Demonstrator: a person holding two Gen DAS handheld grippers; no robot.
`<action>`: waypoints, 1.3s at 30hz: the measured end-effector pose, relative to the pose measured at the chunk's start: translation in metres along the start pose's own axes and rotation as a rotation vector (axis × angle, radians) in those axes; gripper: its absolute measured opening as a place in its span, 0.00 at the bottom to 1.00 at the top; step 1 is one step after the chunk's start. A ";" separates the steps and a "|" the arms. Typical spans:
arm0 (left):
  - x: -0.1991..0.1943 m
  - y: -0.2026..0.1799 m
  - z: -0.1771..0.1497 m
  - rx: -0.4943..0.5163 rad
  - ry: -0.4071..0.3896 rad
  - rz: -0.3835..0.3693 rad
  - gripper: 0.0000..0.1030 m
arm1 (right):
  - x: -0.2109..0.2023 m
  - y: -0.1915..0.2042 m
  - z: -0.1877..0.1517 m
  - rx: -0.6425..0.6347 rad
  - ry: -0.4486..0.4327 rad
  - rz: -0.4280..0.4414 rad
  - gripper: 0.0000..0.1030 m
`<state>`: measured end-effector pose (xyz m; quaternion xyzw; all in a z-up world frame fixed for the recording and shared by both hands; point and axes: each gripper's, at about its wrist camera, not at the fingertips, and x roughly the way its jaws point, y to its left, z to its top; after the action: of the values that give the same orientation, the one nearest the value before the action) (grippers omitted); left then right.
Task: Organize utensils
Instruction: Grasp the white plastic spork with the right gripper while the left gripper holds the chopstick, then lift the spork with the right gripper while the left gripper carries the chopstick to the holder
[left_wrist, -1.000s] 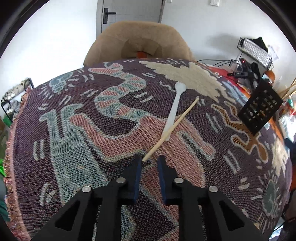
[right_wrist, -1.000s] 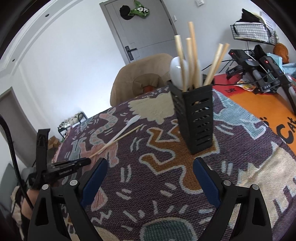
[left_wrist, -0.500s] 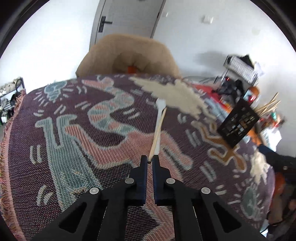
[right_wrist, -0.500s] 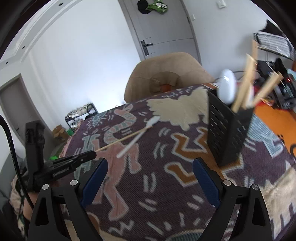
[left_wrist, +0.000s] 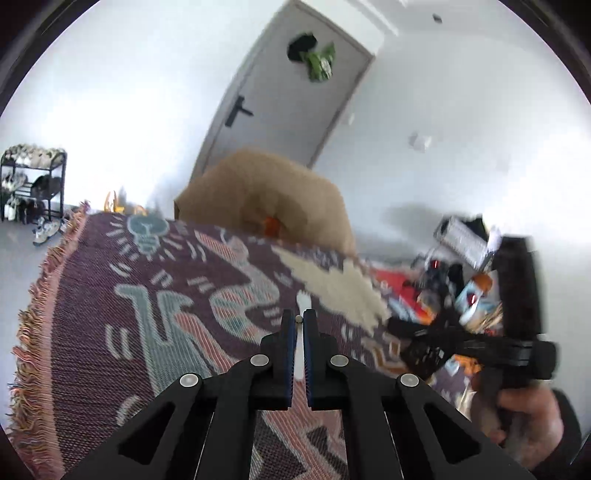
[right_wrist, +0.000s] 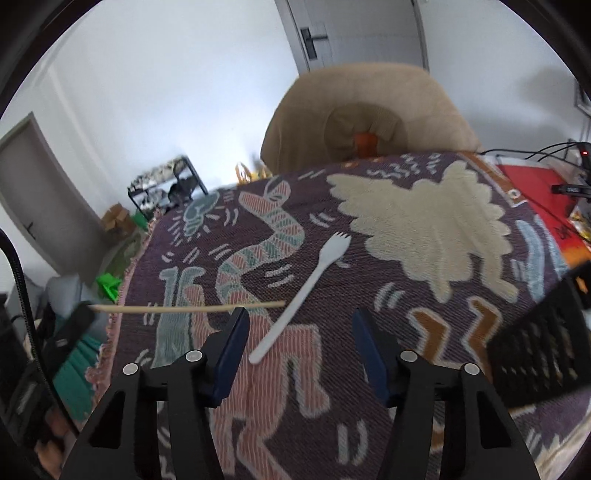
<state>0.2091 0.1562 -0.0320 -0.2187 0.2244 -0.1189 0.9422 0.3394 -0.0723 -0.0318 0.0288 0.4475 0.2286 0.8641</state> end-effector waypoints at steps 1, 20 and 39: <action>-0.004 0.003 0.002 -0.012 -0.020 -0.003 0.04 | 0.009 0.001 0.005 0.000 0.023 -0.004 0.56; -0.040 0.049 0.015 -0.169 -0.200 0.086 0.03 | 0.139 0.020 0.052 -0.068 0.365 -0.278 0.35; -0.032 0.046 0.014 -0.165 -0.156 0.073 0.03 | 0.085 0.007 0.006 -0.249 0.520 -0.199 0.09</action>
<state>0.1936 0.2124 -0.0299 -0.2956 0.1674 -0.0483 0.9393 0.3837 -0.0297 -0.0917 -0.1808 0.6228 0.1955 0.7357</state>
